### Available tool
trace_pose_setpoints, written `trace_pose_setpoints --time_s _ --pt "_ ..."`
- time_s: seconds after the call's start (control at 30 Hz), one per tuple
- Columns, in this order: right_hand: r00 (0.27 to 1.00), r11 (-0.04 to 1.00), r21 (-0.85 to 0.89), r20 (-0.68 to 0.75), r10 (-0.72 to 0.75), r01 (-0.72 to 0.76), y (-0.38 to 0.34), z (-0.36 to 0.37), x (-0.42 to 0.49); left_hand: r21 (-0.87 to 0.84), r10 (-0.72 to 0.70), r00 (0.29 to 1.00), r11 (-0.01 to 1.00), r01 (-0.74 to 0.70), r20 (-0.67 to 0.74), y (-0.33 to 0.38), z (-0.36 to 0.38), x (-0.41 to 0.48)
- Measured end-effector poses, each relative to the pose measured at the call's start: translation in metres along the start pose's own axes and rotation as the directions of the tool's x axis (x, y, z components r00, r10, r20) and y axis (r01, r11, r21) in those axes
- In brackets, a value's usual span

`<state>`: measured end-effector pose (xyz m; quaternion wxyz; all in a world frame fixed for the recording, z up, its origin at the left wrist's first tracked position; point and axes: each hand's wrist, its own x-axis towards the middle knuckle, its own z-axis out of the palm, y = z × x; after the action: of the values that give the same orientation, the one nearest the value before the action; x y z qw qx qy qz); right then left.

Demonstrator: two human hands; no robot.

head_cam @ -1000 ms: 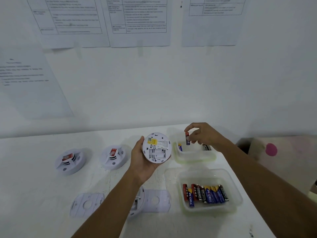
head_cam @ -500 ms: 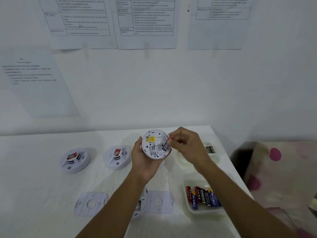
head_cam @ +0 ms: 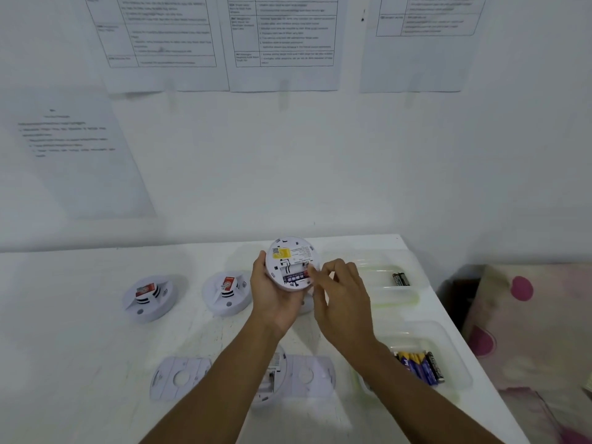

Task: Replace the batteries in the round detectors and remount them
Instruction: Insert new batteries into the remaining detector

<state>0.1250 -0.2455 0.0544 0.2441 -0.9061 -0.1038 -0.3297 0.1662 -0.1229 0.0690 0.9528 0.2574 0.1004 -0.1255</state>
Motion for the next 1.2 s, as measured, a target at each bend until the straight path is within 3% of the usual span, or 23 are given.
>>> trace_pose_setpoints --time_s 0.1,0.2,0.3,0.37,0.43,0.53,0.6,0.97,1.2 --pt "0.992 0.982 -0.15 0.073 -0.107 0.117 0.004 -0.001 -0.001 -0.028 0.005 1.0 1.0 -0.005 -0.005 0.002 0.0 0.003" --pt "0.981 0.989 -0.046 0.139 -0.132 0.139 0.015 -0.001 0.008 -0.01 -0.003 1.0 1.0 0.003 0.01 0.005 -0.006 0.007" --pt "0.969 0.946 0.311 0.247 0.01 -0.09 0.032 -0.012 0.034 0.021 -0.023 0.999 1.0 0.023 0.024 0.009 -0.008 0.011" --pt "0.958 0.907 0.336 0.216 0.189 -0.254 0.05 -0.02 0.053 0.001 -0.031 0.999 1.0 0.031 0.037 0.011 -0.008 0.013" --pt "0.899 0.896 0.187 0.264 0.349 -0.403 0.074 -0.026 0.067 -0.012 -0.034 0.999 0.999 0.034 0.038 0.014 -0.009 0.013" --pt "0.692 0.835 -0.055 0.532 0.488 -0.547 0.101 -0.024 0.075 -0.009 -0.045 0.998 0.999 0.046 0.036 0.016 -0.014 0.013" --pt "0.607 0.794 -0.126 0.577 0.546 -0.595 0.103 -0.019 0.076 -0.006 -0.045 0.999 0.999 0.045 0.027 0.016 -0.018 0.013" --pt "0.609 0.759 -0.253 0.471 0.638 -0.6 0.091 -0.016 0.077 -0.013 -0.069 0.997 0.998 0.069 0.037 0.013 -0.022 0.015" --pt "0.631 0.797 -0.252 0.501 0.592 -0.548 0.096 -0.013 0.076 -0.001 -0.084 0.996 0.996 0.084 0.027 0.011 -0.019 0.014"
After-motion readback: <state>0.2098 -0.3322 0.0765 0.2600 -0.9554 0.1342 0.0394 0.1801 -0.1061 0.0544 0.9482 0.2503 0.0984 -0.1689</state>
